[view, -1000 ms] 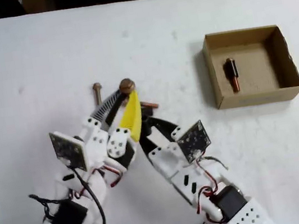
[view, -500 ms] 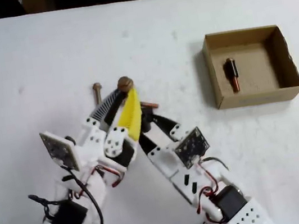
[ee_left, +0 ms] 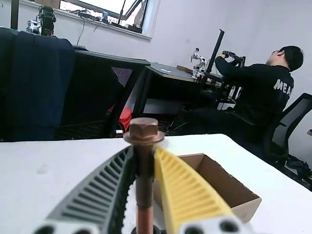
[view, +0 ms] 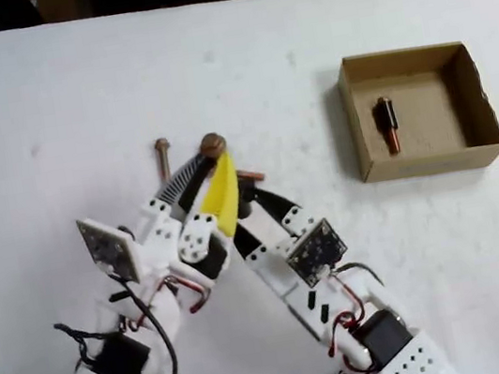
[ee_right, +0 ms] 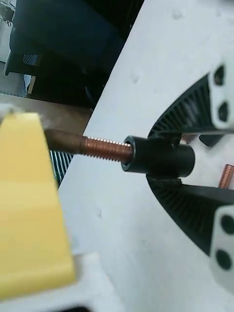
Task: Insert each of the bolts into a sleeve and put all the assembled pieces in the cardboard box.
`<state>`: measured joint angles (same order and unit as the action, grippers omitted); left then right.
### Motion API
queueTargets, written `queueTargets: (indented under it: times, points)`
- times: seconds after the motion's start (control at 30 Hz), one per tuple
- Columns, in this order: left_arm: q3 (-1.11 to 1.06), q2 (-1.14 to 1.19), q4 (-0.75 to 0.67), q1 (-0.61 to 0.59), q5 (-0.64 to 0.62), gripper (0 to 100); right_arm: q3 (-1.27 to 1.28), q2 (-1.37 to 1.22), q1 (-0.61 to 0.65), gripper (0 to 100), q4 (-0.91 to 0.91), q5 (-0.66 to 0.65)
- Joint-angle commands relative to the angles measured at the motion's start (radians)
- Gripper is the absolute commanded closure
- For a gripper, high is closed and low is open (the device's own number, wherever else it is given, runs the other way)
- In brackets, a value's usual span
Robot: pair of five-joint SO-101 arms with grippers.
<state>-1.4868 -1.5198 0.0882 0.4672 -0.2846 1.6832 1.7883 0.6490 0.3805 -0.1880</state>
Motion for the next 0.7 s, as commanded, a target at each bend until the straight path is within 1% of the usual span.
queueTargets:
  times: [0.0, 0.13, 0.4, 0.67]
  points:
    - [0.002, -0.022, -0.057, 0.004, -0.011, 98, 0.006, 0.012, -0.012, 98.2, -0.027, -0.008]
    - [-0.005, -0.022, -0.051, 0.004, -0.012, 98, 0.006, 0.012, -0.012, 98.2, -0.027, -0.008]
    - [-0.109, -0.022, -0.055, 0.005, -0.014, 98, 0.006, 0.012, -0.013, 98.2, -0.024, -0.011]
    - [-0.141, -0.022, -0.051, 0.012, -0.012, 98, 0.006, 0.012, -0.056, 98.2, -0.025, -0.008]
